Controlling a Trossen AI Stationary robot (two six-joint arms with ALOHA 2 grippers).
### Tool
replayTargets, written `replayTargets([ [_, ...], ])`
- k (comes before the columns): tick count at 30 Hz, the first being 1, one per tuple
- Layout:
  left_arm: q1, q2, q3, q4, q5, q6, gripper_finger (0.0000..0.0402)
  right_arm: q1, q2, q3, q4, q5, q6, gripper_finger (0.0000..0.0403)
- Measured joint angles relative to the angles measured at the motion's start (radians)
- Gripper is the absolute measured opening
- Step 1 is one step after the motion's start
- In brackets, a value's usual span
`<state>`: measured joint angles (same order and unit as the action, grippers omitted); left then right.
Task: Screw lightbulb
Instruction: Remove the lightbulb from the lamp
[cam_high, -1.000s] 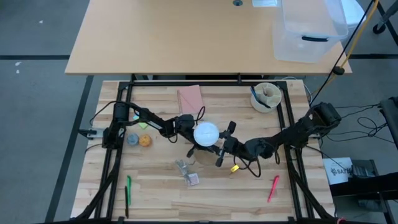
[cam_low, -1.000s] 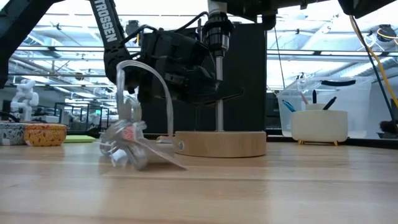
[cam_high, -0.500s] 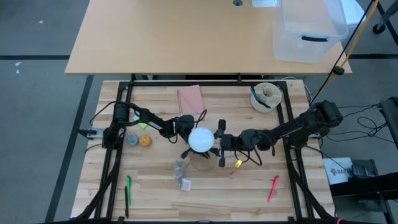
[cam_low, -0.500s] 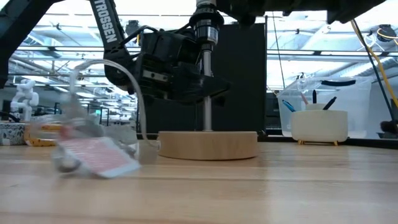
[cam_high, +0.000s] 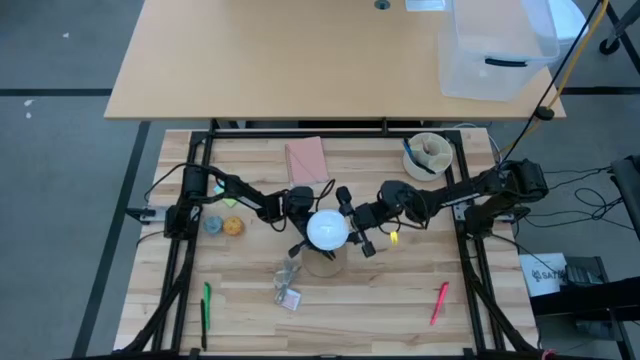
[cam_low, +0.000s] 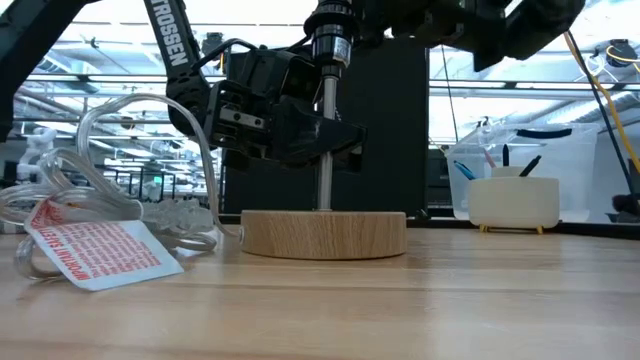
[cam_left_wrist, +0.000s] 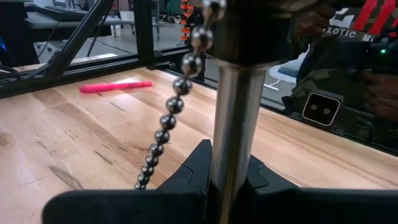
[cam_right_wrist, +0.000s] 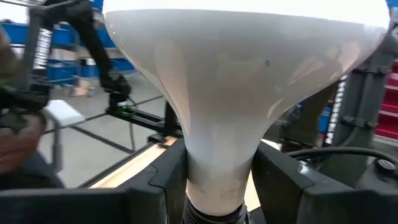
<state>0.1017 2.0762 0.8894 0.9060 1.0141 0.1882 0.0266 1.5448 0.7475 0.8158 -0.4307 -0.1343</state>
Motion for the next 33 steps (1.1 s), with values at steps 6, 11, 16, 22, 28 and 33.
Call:
replayTargets([
  [6, 0.000, 0.000, 0.001, -0.002, -0.005, -0.008, 0.0024, -0.047, 0.003, -0.002, 0.029, -0.120, -0.005, 0.0144],
  [11, 0.000, -0.001, 0.001, -0.003, -0.009, -0.010, 0.0024, -0.061, 0.003, -0.003, 0.044, -0.160, -0.008, 0.0144],
  [16, 0.000, -0.001, 0.001, -0.005, -0.010, -0.009, 0.0023, -0.068, 0.003, -0.003, 0.054, -0.190, -0.011, 0.0144],
  [22, -0.001, -0.002, -0.001, -0.006, -0.029, -0.004, 0.0023, -0.070, 0.005, 0.012, 0.056, -0.192, 0.011, 0.0145],
  [28, -0.001, -0.002, -0.003, -0.004, -0.050, 0.003, 0.0023, -0.068, 0.005, 0.033, 0.033, -0.164, 0.017, 0.0147],
  [33, -0.001, -0.002, -0.003, -0.005, -0.069, 0.004, 0.0023, -0.068, 0.005, 0.033, 0.038, -0.154, 0.035, 0.0147],
])
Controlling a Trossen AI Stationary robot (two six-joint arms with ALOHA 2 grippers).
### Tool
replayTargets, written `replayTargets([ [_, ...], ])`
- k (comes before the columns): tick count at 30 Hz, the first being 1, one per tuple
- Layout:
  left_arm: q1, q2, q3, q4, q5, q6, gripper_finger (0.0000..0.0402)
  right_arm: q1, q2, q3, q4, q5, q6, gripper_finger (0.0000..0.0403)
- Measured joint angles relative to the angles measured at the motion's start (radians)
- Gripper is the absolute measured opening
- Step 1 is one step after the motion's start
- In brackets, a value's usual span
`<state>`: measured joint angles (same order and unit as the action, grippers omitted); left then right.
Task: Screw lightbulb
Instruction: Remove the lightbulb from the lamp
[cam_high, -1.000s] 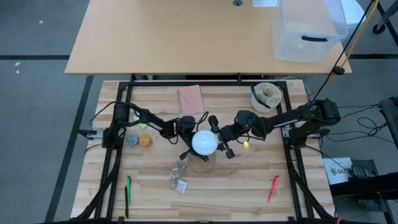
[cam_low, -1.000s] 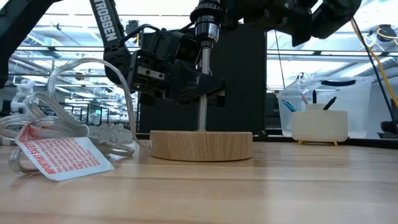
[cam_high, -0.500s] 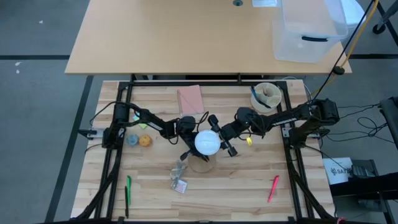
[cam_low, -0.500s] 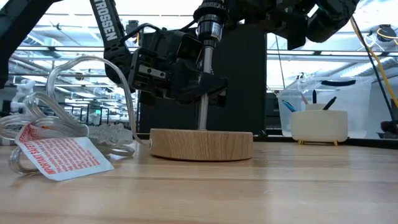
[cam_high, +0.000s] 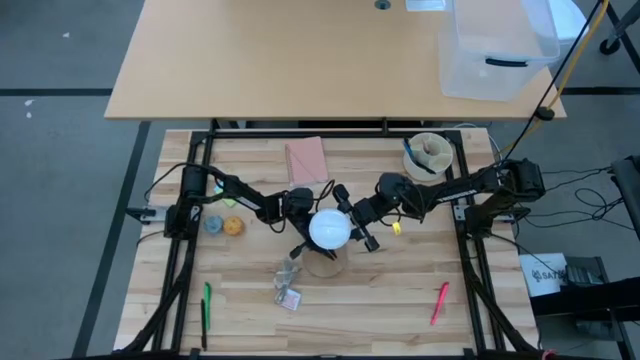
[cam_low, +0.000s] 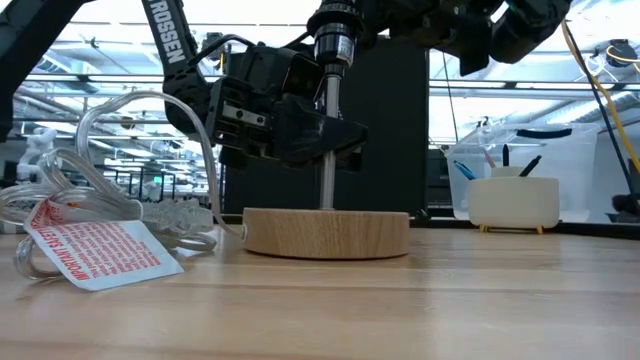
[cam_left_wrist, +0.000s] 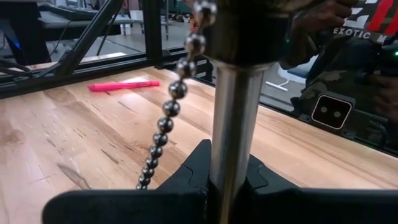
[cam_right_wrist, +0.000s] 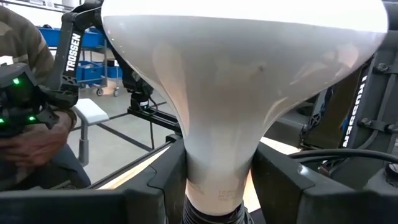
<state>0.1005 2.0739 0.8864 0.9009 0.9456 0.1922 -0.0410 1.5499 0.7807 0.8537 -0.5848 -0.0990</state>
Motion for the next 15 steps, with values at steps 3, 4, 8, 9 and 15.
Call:
replayTargets([
  [3, 0.000, 0.000, 0.000, 0.000, -0.006, 0.003, 0.0023, 0.000, 0.000, 0.000, 0.003, 0.019, 0.007, 0.0151],
  [4, 0.000, 0.000, 0.000, 0.000, -0.008, 0.003, 0.0023, 0.000, 0.000, 0.000, 0.004, 0.021, 0.007, 0.0154],
  [8, 0.000, 0.000, 0.000, 0.000, -0.017, 0.005, 0.0023, 0.000, 0.000, 0.002, 0.006, 0.029, 0.010, 0.0155],
  [9, 0.000, 0.000, 0.000, 0.000, -0.019, 0.005, 0.0023, 0.000, 0.000, 0.002, 0.007, 0.030, 0.010, 0.0155],
  [15, 0.000, 0.001, 0.001, 0.000, -0.023, 0.005, 0.0023, 0.000, -0.001, 0.005, -0.007, 0.030, 0.008, 0.0165],
])
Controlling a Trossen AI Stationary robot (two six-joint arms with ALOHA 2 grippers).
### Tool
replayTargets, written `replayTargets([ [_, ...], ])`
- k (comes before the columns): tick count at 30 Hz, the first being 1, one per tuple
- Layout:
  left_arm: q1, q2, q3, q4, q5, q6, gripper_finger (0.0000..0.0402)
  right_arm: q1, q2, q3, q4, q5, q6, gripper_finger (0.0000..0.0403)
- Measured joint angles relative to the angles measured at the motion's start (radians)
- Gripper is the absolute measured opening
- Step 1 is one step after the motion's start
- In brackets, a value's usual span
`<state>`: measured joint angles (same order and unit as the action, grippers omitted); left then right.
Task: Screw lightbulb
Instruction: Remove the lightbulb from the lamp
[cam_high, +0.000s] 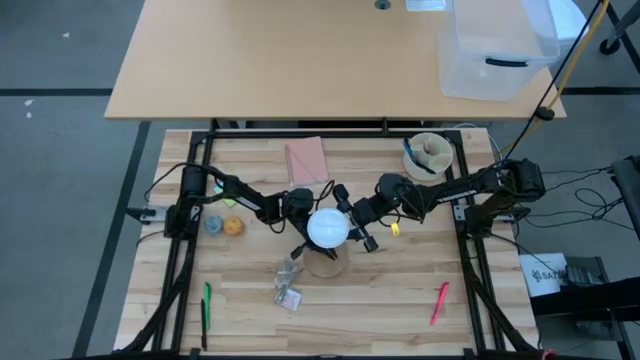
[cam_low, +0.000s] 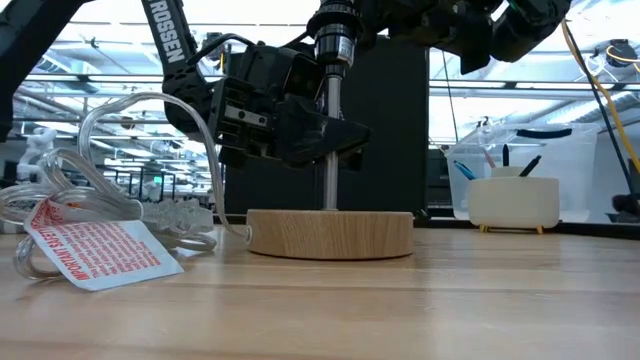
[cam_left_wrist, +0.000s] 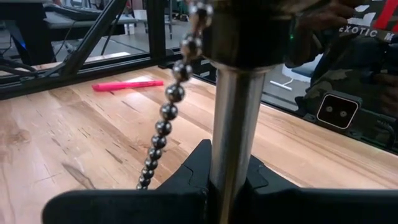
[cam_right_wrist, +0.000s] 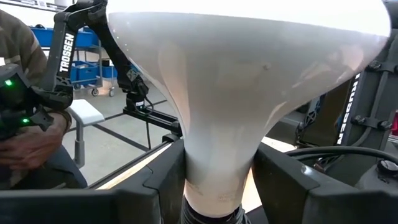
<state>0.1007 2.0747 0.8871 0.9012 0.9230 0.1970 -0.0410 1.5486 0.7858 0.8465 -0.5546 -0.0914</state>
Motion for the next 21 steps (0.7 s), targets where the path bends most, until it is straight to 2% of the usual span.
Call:
replayTargets([
  [12, 0.001, 0.001, 0.001, 0.000, -0.007, -0.007, 0.0023, -0.001, -0.006, 0.007, 0.002, 0.013, 0.002, 0.0217],
  [17, 0.001, 0.001, 0.001, 0.000, -0.007, -0.006, 0.0023, -0.001, -0.006, 0.007, -0.014, 0.014, 0.012, 0.0214],
  [21, 0.001, 0.001, 0.001, 0.000, -0.007, -0.006, 0.0023, 0.003, -0.006, 0.007, -0.009, 0.013, -0.001, 0.0191],
])
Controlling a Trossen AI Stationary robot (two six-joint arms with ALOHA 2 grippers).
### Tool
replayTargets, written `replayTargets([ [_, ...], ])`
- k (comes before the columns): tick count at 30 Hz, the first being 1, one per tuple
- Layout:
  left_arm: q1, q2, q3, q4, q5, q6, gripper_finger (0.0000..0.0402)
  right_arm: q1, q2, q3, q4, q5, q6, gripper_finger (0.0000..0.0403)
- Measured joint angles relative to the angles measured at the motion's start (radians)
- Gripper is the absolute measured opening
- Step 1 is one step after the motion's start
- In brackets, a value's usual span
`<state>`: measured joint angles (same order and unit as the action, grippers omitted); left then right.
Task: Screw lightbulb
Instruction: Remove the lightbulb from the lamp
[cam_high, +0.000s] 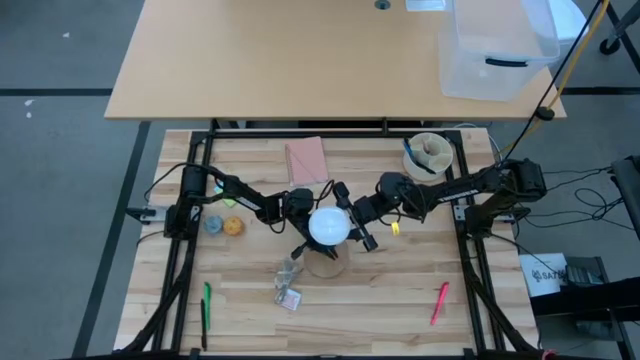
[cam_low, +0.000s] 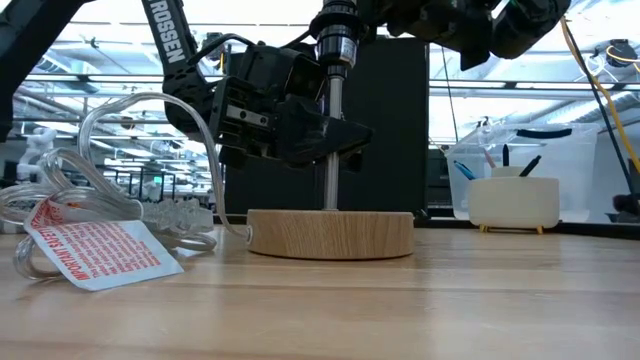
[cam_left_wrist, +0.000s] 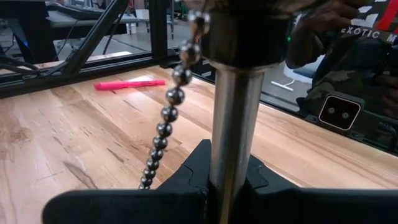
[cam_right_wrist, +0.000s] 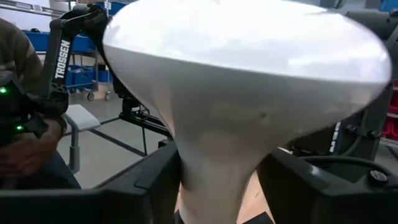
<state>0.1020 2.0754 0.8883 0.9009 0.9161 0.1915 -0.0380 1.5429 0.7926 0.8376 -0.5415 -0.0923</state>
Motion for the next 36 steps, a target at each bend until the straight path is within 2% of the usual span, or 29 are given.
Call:
replayTargets([
  [5, 0.000, 0.000, 0.000, 0.000, 0.000, 0.003, 0.0023, 0.001, 0.002, -0.004, 0.013, -0.010, 0.000, 0.0155],
  [29, 0.000, 0.000, 0.000, 0.002, -0.006, 0.008, 0.0023, 0.001, 0.006, 0.011, 0.019, -0.011, -0.012, 0.0155],
  [32, 0.000, 0.000, 0.000, 0.002, -0.006, 0.007, 0.0023, 0.001, 0.005, 0.011, 0.017, -0.011, -0.008, 0.0162],
  [36, 0.000, 0.000, 0.000, 0.002, -0.010, 0.002, 0.0023, 0.000, 0.004, 0.016, 0.000, 0.002, -0.011, 0.0195],
])
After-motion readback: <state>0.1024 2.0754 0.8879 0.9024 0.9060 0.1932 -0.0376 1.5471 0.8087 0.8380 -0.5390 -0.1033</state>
